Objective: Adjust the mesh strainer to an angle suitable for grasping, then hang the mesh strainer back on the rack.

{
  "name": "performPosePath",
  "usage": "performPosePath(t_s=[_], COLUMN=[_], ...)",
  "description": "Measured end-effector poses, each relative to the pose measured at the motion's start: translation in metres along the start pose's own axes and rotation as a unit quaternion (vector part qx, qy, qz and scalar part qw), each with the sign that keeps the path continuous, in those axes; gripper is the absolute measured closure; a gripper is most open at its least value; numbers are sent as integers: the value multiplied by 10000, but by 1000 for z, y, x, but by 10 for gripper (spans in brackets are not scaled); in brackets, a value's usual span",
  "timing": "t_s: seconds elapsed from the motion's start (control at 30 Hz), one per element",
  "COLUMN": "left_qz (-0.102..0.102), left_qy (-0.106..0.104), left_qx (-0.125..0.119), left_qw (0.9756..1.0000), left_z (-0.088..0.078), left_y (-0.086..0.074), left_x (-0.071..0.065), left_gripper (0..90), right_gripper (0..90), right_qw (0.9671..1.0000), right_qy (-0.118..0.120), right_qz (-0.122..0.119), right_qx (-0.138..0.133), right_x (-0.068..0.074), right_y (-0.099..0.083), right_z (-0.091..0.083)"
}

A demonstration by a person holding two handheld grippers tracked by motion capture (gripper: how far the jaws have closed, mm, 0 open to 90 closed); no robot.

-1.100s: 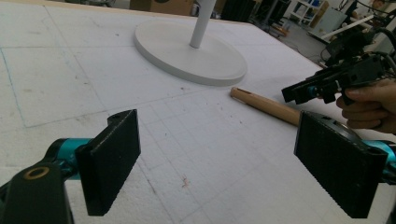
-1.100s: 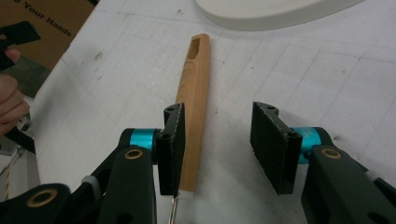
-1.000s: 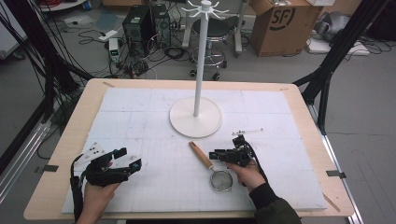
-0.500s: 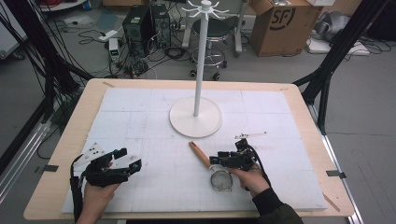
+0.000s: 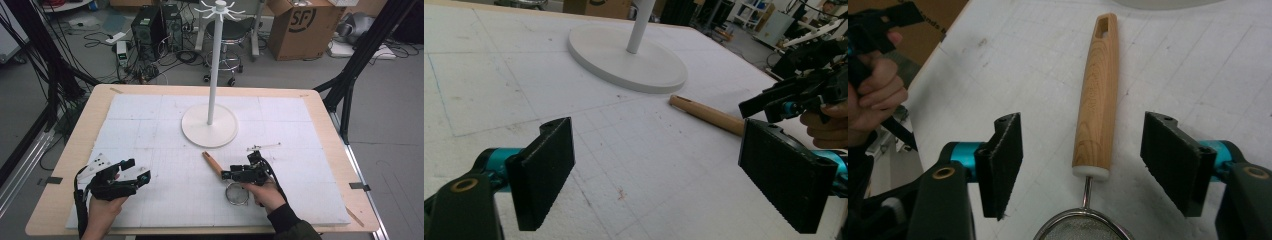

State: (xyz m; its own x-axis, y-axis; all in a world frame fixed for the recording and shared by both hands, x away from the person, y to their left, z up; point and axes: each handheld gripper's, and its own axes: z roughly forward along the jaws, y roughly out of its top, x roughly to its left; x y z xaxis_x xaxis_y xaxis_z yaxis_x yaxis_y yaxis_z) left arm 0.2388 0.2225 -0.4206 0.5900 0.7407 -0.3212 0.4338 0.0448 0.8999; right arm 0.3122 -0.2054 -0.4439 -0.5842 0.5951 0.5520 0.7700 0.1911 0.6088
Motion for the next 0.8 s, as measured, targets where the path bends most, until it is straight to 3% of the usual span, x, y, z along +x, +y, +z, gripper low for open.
performPosePath(t_s=[0.37,0.7,0.8], left_qz=[9,13,-8], left_qy=[-9,-63,-75], left_qx=[-24,-8,23], left_qw=[10000,10000,10000], left_z=[-1,0,1], left_y=[1,0,-1], left_x=[0,-2,-2], left_gripper=[155,155,155], right_gripper=[467,520,541], right_qw=[9999,9987,9976], right_qy=[-77,-382,-510], right_qz=[23,-174,-355], right_qx=[118,283,307], right_x=[5,12,14], right_y=[-1,-5,-5], right_z=[8,16,17])
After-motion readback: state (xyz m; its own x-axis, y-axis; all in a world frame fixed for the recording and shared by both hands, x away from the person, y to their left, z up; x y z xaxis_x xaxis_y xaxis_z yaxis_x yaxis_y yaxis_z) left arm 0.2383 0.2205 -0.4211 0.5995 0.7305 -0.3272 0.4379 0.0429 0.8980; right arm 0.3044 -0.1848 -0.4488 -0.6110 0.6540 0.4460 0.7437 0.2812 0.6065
